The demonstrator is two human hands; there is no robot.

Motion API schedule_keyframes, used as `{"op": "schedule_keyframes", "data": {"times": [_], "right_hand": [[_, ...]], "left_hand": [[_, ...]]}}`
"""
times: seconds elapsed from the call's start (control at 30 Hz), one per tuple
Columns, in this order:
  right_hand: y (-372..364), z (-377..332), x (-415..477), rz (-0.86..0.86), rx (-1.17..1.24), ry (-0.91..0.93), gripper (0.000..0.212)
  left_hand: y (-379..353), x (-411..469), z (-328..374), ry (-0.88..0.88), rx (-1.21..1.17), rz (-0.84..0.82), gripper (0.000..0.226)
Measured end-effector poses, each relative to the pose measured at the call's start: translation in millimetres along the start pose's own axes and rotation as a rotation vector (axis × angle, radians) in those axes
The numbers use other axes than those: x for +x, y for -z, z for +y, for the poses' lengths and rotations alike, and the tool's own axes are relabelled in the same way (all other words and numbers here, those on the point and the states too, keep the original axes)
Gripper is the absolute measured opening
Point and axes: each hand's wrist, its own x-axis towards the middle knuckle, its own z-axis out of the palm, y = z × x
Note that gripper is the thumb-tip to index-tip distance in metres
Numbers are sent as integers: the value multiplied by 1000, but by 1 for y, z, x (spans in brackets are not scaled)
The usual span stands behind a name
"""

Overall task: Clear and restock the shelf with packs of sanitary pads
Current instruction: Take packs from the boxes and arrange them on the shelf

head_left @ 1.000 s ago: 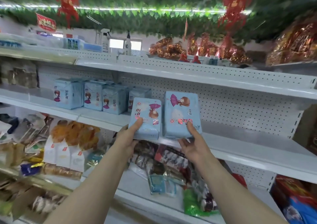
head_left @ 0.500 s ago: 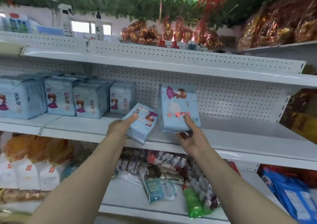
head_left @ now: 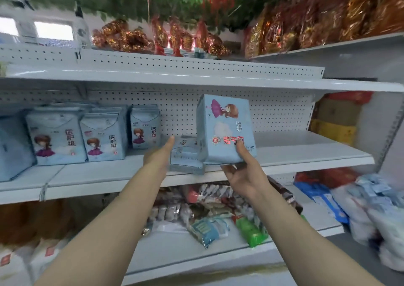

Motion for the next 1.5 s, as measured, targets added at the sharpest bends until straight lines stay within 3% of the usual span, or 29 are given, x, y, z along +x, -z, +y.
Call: {"op": "schedule_keyframes", "data": {"times": [0.1,0.27,0.37,0.57,0.67,0.83,1.0,1.2,1.33,1.5], "right_hand": [[-20,23,-24,4,5,21,30],[-52,73,-48,-6,-81,31,47],[-70,99,-56,-26,-111,36,52],[-100,128,-59,-64,-286,73,56],[-113,137,-54,-70,-379,122,51],[-134,149,-52,-165,-545,132,48],[-149,155,-54,-234,-646,118,37],[-161,157,-54,-258,-725,145,33],[-163,156,-50,-267,-763,185,28],[-167,150,-50,-248,-822,289,51]], "left_hand": [[18,-10,19,-117,32,-91,73],[64,-37,47,-158,-13,-379,93],[96,-36,53,-172,29,-454,87],[146,-22,58,-168,23,-412,41],[170,-19,60,-168,-16,-417,42],[200,-13,63,-166,-64,-378,27],[218,-13,66,-175,-80,-376,49],[230,-16,73,-245,-50,-413,35],[233,-24,81,-251,-43,-421,46],[235,-28,81,-207,-27,-409,71]]}}
